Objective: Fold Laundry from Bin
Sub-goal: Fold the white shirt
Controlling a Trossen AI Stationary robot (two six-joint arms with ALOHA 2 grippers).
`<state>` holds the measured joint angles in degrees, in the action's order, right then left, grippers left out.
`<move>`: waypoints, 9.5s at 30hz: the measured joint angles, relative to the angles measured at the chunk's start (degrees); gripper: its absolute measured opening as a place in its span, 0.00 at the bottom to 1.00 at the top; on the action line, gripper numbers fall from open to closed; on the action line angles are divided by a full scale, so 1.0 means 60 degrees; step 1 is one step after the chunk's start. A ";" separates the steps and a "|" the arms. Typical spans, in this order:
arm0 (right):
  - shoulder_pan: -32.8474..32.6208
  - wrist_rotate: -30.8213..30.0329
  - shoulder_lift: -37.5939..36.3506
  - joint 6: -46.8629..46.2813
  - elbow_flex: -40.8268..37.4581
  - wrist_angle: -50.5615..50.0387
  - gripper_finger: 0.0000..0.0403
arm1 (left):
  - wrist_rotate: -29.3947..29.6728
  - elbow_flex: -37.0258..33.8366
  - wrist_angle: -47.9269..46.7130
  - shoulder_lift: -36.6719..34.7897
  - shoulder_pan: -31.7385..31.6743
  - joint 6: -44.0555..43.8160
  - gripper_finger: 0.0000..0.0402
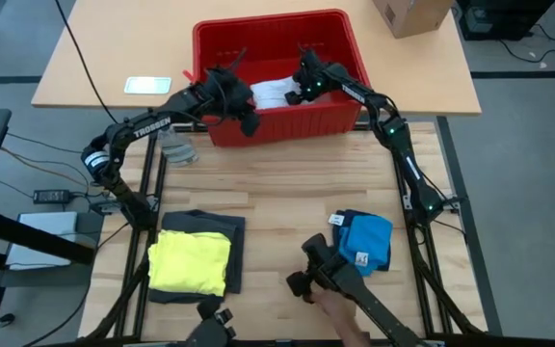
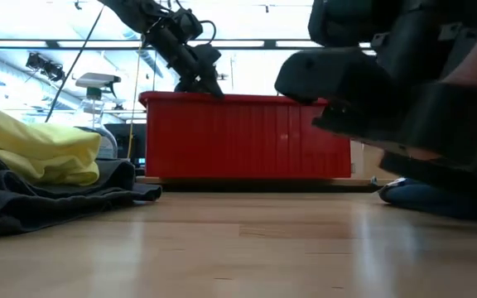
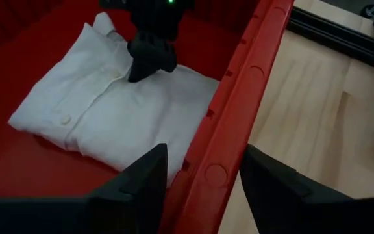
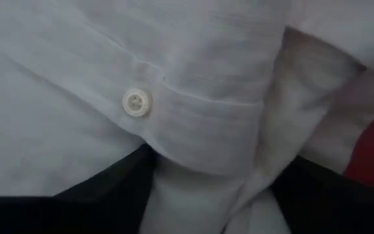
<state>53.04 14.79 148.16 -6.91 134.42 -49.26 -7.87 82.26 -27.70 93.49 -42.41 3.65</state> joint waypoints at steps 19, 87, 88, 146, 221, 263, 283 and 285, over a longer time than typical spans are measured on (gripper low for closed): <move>0.0210 -0.0340 -0.2399 0.1696 0.0035 0.2383 0.09 | 0.0205 -0.0051 0.2147 0.0446 -0.1243 0.0725 0.48; -1.0688 -0.0293 -1.0408 -0.8830 -1.4361 0.0271 0.53 | -0.0606 -0.0033 -0.1733 0.0287 0.4385 -0.0218 0.48; -1.1024 -0.0157 -1.0520 -0.9238 -1.4565 0.0502 0.52 | -0.0680 -0.0030 -0.1426 0.0540 0.4351 -0.0067 0.48; -0.7315 -0.1944 -1.2249 -0.8824 -1.6074 0.4518 0.42 | -0.3501 -0.0018 -0.1319 0.2792 0.3664 -0.2230 0.04; -1.1195 -0.3760 -1.1006 -0.3954 -1.3178 0.3410 0.60 | -0.1058 -0.2841 -0.1236 -0.0305 0.8556 -0.5856 0.03; -0.9652 -0.2906 -0.8626 -0.1854 -1.3174 0.4938 0.63 | -0.0664 -0.2841 -0.1477 0.0540 0.7441 -0.0705 0.81; -0.9118 -0.2496 -0.9872 -0.2495 -1.3032 0.3318 0.03 | -0.0727 -0.1859 -0.1386 0.0925 0.6612 -0.1810 0.01; -0.9084 -0.3079 -1.0334 -0.2272 -1.2791 0.2504 0.03 | -0.0692 -0.1288 -0.1699 0.0925 0.6468 -0.1688 0.01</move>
<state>-1.46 -3.69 86.16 -20.54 57.67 -34.23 -12.02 74.53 -37.90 99.04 -3.60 -6.47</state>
